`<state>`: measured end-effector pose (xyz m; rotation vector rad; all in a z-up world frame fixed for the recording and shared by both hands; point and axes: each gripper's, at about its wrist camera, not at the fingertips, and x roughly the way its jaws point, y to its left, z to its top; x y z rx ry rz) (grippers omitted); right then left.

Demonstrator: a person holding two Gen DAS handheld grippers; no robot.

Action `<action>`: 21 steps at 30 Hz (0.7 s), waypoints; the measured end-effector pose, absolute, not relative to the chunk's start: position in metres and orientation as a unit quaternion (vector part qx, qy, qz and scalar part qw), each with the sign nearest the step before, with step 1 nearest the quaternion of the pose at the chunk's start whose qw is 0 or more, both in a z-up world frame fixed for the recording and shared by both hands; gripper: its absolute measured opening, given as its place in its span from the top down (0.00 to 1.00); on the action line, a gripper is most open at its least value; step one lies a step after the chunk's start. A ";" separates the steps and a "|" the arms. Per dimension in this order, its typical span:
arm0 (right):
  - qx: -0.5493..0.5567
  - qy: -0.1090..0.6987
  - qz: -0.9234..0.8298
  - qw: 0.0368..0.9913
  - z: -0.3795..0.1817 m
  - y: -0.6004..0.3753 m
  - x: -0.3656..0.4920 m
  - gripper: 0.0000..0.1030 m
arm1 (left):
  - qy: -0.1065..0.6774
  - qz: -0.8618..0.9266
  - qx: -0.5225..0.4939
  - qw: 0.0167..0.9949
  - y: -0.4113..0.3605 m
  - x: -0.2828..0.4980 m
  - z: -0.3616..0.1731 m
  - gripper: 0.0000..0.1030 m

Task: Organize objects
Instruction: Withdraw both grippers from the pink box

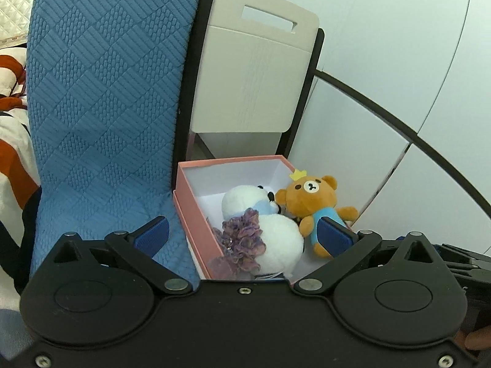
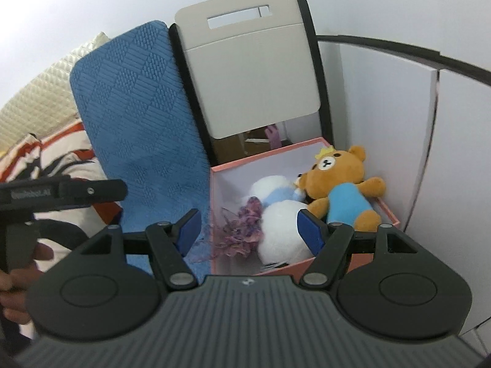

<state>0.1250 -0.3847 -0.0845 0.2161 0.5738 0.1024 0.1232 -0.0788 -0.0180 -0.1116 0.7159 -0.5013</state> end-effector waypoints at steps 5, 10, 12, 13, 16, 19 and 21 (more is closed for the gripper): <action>0.124 0.288 0.037 0.949 -0.098 -0.385 0.121 0.30 | 0.355 -0.247 -0.059 0.900 -0.077 0.118 -0.027 0.00; 0.135 0.296 0.035 0.945 -0.105 -0.386 0.123 0.00 | 0.364 -0.244 -0.060 0.897 -0.078 0.115 -0.035 0.00; 0.131 0.302 0.030 0.944 -0.107 -0.386 0.124 0.00 | 0.367 -0.242 -0.061 0.896 -0.077 0.115 -0.038 0.00; 0.131 0.304 0.029 0.943 -0.109 -0.386 0.126 0.00 | 0.370 -0.239 -0.063 0.895 -0.077 0.115 -0.039 0.00; 0.144 0.312 0.026 0.939 -0.113 -0.390 0.129 0.00 | 0.377 -0.235 -0.069 0.893 -0.076 0.118 -0.044 0.00; 0.158 0.316 0.021 0.935 -0.117 -0.394 0.130 0.00 | 0.377 -0.236 -0.067 0.893 -0.076 0.118 -0.046 0.00; 0.165 0.323 0.023 0.932 -0.118 -0.396 0.131 0.00 | 0.378 -0.235 -0.068 0.893 -0.076 0.118 -0.048 0.00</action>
